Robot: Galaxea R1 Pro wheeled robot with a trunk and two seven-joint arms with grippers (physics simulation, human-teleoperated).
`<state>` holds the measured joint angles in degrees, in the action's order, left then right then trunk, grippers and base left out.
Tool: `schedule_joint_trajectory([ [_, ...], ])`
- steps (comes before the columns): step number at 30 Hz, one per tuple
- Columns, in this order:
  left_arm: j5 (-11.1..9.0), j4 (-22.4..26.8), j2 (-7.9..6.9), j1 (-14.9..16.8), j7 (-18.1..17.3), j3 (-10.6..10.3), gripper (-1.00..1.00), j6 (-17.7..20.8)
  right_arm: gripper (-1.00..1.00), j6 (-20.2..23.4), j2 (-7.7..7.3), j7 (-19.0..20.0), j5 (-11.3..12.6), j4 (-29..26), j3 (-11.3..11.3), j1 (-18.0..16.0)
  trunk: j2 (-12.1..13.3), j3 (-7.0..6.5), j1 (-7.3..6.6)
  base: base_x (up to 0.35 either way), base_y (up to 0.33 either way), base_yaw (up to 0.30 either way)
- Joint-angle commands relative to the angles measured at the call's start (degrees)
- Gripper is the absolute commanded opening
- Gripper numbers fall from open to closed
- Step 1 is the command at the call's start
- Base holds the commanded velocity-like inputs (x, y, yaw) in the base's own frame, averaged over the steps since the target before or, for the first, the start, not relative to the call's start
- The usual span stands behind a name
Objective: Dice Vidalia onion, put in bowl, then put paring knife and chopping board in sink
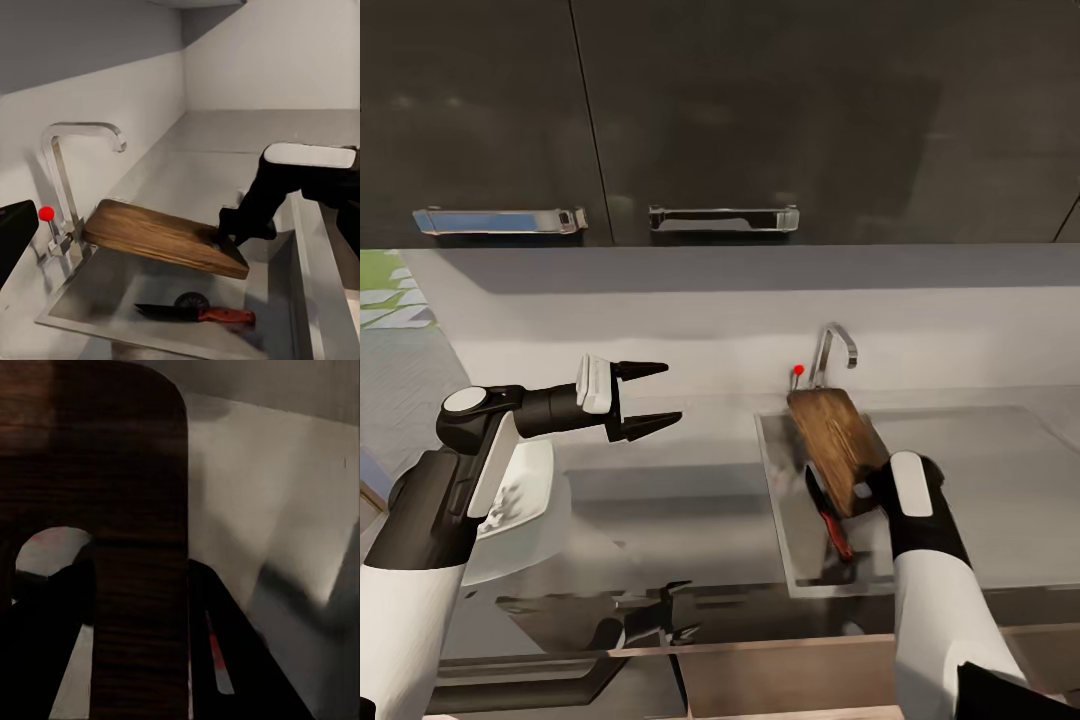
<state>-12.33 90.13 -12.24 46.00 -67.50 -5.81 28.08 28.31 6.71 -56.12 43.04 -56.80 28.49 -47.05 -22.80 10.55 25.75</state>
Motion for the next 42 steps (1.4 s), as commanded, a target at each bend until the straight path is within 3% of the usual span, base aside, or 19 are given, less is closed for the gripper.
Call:
schedule_joint_trajectory([
  [1,-0.3,0.0,-0.05,0.1,0.0,-0.1,1.00,0.6,-1.00,-1.5,0.09,-1.5,2.5,0.1,-0.3,-0.1,-0.1,0.13,0.04,0.000,0.000,0.000],
  [2,-0.4,0.0,-0.06,0.1,0.0,-0.1,1.00,0.6,-1.00,-4.0,0.12,-2.7,4.6,0.3,-1.3,-0.1,-0.1,0.13,0.04,0.000,0.000,0.000],
  [4,-0.4,0.0,-0.06,0.1,0.0,-0.1,1.00,0.6,-1.00,-5.9,0.13,-3.4,5.9,0.4,-2.7,-0.1,-0.1,0.13,0.04,0.000,0.000,0.000],
  [5,-0.4,0.0,-0.06,0.1,0.0,-0.1,1.00,0.6,-1.00,-7.8,0.14,-4.9,6.9,0.5,-4.6,-0.1,-0.1,0.13,0.04,0.000,0.000,0.000],
  [7,-0.4,0.0,-0.06,0.1,0.0,-0.1,1.00,0.6,-1.00,-8.9,0.14,-6.4,7.2,0.6,-5.1,-0.1,-0.1,0.13,0.04,0.000,0.000,0.000],
  [14,-0.4,0.0,-0.02,0.1,0.0,-0.1,1.00,0.6,-1.00,-11.6,0.14,-8.2,7.4,1.4,-5.4,-0.1,-0.1,0.13,0.04,0.000,0.000,0.000],
  [21,-0.4,0.0,-0.04,0.1,0.0,-0.1,1.00,0.6,-1.00,-15.0,0.14,-8.6,7.5,5.7,-5.5,-0.1,-0.1,0.13,0.04,0.000,0.000,0.000],
  [22,-0.4,0.0,-0.03,0.1,0.0,-0.1,1.00,0.6,-1.00,-15.5,0.14,-10.0,7.5,6.0,-5.5,-0.1,-0.1,0.13,0.04,0.000,0.000,0.000],
  [31,-0.4,0.0,0.00,0.1,0.0,-0.1,1.00,0.6,-1.00,-15.7,0.14,-12.5,7.5,6.7,-5.5,-0.1,-0.1,0.13,0.04,0.000,0.000,0.000],
  [42,-0.4,0.0,-0.02,0.1,0.0,-0.1,1.00,0.6,-1.00,-16.1,0.14,-12.5,7.6,10.9,-5.7,-0.1,-0.1,0.13,0.04,0.000,0.000,0.000],
])
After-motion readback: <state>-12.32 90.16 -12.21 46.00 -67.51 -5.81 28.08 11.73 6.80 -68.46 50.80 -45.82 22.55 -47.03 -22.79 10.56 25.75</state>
